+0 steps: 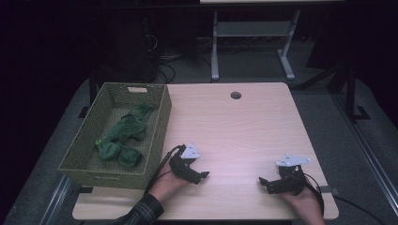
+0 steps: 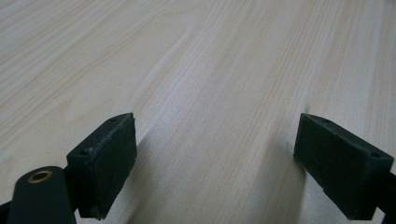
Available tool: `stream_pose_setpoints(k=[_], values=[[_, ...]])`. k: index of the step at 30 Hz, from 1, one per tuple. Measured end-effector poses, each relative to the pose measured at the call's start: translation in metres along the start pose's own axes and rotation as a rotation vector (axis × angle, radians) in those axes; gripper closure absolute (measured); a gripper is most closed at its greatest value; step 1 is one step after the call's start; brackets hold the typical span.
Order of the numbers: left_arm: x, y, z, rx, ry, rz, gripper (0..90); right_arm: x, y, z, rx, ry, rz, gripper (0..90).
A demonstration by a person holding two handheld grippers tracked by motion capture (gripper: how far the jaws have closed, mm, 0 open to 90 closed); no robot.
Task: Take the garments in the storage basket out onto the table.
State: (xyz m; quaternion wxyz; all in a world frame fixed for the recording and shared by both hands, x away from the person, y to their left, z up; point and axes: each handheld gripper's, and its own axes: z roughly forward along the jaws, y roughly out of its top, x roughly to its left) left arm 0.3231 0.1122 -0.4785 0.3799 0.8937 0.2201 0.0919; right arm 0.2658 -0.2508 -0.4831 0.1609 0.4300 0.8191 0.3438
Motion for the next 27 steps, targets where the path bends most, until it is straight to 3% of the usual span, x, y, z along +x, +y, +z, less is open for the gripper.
stream_pose_setpoints(k=[16, 27], values=[[0.001, 0.002, -0.001, -0.001, -0.006, -0.018, 13.1, -0.001, 0.001, 0.001, -0.002, 0.000, -0.002, 1.2], [0.000, 0.005, -0.012, -0.016, 0.000, -0.014, 13.2, -0.001, 0.002, 0.001, -0.001, 0.001, -0.004, 1.2]])
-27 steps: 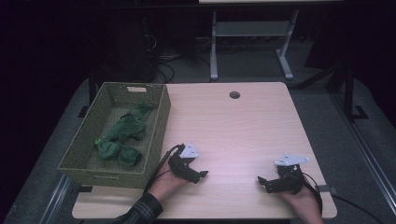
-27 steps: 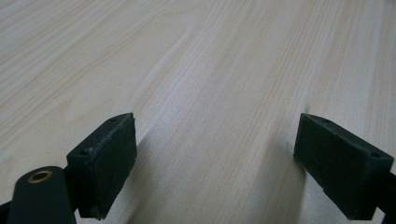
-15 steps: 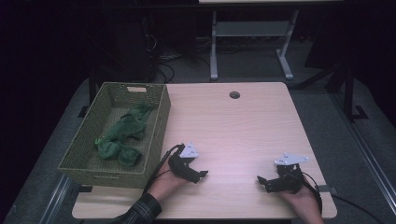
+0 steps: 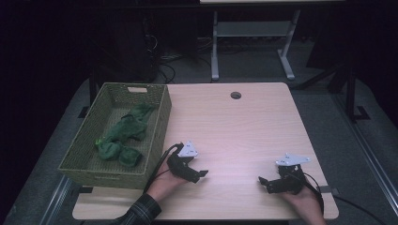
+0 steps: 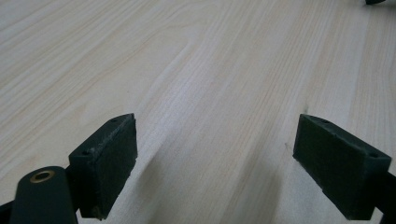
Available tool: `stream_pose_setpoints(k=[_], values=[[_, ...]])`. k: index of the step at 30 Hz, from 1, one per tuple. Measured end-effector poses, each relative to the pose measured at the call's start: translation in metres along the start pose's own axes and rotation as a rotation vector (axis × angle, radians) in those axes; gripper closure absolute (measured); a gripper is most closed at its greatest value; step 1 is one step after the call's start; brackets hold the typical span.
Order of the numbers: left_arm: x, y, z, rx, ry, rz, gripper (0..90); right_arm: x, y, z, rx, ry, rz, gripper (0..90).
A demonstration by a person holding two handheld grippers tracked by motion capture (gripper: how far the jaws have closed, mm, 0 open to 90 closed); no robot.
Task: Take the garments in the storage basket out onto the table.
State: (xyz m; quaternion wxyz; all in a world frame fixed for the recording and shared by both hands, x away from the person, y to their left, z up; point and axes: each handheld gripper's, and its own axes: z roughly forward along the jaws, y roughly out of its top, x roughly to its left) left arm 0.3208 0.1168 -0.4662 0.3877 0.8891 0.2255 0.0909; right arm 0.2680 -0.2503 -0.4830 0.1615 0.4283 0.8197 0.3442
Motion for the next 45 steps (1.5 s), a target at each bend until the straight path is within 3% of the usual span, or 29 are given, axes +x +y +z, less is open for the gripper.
stream_pose_setpoints(k=[13, 20, 29, 45], values=[[-0.002, 0.003, -0.006, 0.001, 0.007, 0.015, 13.2, 0.000, 0.000, 0.000, 0.000, 0.000, -0.002, 1.2], [-0.001, 0.006, -0.011, -0.014, 0.015, -0.014, 13.2, 0.000, 0.000, 0.000, 0.002, 0.001, 0.002, 1.2], [0.000, 0.011, -0.016, -0.009, 0.021, -0.006, 13.2, 0.000, 0.000, 0.000, 0.002, 0.001, 0.002, 1.2], [0.002, 0.024, -0.026, -0.004, -0.009, -0.017, 13.2, 0.000, 0.000, 0.000, 0.002, 0.001, 0.002, 1.2]])
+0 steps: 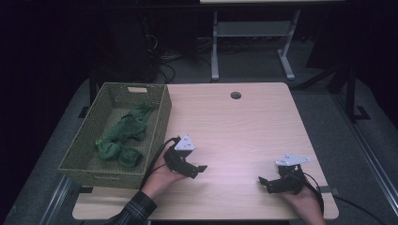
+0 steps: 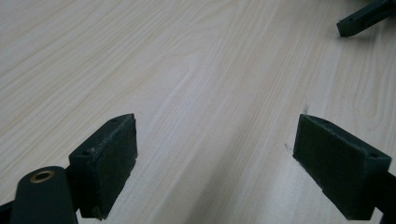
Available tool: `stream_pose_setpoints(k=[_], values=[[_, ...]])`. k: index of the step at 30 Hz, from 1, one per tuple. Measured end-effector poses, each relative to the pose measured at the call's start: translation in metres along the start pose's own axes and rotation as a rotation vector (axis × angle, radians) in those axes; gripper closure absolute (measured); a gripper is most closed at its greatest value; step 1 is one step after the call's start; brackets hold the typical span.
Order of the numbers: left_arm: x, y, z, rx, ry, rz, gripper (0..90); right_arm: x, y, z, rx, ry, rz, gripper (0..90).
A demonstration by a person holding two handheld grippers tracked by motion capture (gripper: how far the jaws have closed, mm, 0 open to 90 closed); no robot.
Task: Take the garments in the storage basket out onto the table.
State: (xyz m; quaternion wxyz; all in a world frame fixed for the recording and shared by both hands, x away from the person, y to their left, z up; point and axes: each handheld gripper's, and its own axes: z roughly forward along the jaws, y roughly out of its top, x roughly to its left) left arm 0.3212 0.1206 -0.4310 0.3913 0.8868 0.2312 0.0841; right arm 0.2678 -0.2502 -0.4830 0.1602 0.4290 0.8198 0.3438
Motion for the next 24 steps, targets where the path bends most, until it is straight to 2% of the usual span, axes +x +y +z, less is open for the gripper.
stream_pose_setpoints(k=[3, 6, 21, 24], values=[[0.000, 0.003, -0.002, 0.005, -0.003, 0.005, 13.2, 0.000, 0.000, 0.000, 0.000, 0.000, 0.000, 1.2], [0.000, 0.005, -0.004, 0.001, -0.002, -0.007, 13.2, 0.000, 0.000, 0.000, 0.000, 0.000, 0.000, 1.2], [-0.001, 0.021, -0.017, 0.024, -0.004, 0.021, 13.2, 0.000, 0.000, 0.000, -0.002, -0.001, -0.005, 1.2], [0.000, 0.024, -0.020, 0.015, -0.001, 0.021, 13.3, 0.000, 0.000, 0.000, -0.002, -0.001, -0.005, 1.2]])
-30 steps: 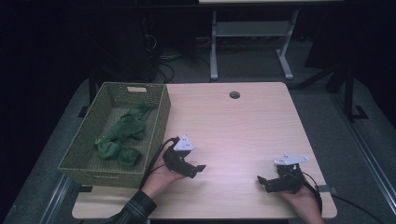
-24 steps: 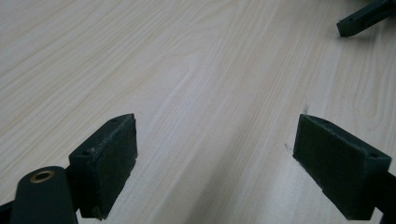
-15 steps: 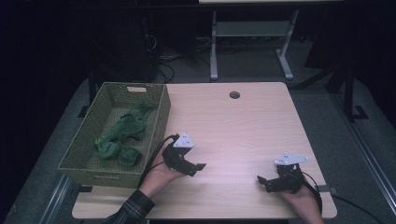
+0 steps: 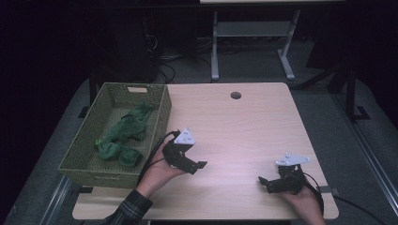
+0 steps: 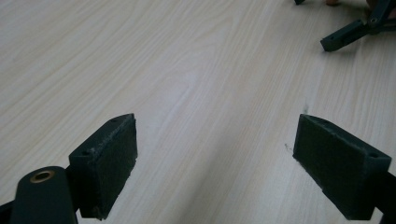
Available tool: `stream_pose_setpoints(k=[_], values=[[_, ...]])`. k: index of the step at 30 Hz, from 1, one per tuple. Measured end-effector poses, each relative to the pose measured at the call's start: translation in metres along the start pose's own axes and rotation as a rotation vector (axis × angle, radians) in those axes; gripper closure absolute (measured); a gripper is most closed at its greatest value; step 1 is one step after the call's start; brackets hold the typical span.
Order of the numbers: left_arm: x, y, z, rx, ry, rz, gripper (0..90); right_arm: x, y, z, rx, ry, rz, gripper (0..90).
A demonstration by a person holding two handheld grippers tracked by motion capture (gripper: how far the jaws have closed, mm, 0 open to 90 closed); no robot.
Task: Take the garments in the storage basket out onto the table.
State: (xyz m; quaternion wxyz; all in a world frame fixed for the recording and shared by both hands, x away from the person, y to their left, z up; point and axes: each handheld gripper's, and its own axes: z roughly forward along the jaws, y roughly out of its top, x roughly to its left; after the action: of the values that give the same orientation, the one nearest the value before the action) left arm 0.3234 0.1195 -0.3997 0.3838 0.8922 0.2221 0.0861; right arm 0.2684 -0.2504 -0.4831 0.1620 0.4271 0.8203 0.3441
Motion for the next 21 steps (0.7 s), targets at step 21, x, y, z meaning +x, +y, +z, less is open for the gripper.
stream_pose_setpoints(k=[21], values=[[0.020, 0.016, -0.029, -0.068, -0.045, -0.005, 13.3, 0.000, 0.000, 0.000, 0.000, 0.001, 0.001, 1.2]])
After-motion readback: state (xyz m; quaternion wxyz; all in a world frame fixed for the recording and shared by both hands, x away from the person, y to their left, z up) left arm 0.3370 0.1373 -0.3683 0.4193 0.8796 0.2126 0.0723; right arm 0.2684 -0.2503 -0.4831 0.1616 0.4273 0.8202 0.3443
